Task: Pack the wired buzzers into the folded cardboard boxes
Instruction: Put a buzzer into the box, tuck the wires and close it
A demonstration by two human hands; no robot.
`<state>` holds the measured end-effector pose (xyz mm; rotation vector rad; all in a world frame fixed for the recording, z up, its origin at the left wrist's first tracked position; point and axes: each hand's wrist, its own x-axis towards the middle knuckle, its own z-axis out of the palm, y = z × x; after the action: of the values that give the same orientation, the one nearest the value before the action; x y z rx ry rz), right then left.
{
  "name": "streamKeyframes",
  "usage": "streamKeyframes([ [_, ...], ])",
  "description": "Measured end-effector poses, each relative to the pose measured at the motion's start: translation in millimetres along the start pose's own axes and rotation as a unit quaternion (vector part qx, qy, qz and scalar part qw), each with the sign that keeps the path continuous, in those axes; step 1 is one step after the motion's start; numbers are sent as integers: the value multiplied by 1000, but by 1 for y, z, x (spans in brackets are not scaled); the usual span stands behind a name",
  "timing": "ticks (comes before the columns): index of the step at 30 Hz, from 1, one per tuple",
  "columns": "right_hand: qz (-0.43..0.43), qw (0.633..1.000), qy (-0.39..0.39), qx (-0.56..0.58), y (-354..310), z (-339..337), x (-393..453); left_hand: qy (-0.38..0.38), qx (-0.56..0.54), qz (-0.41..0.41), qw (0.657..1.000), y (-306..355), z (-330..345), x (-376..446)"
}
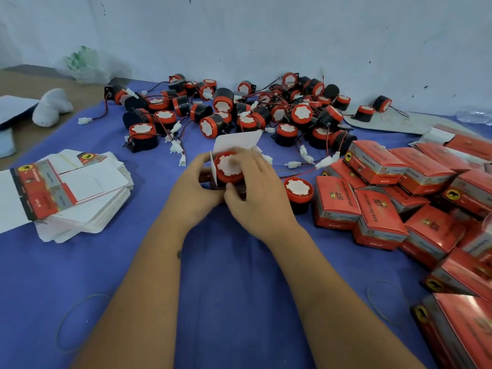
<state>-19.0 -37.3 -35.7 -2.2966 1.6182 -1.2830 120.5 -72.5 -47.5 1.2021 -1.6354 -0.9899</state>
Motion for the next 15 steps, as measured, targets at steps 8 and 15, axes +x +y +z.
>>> streamKeyframes([
  [8, 7, 994, 83, -65, -5, 6, -6, 61, 9, -9, 998, -1, 7, 0],
  [15, 360, 780, 297, 417, -4, -14, 8, 88, -4, -14, 996, -2, 5, 0],
])
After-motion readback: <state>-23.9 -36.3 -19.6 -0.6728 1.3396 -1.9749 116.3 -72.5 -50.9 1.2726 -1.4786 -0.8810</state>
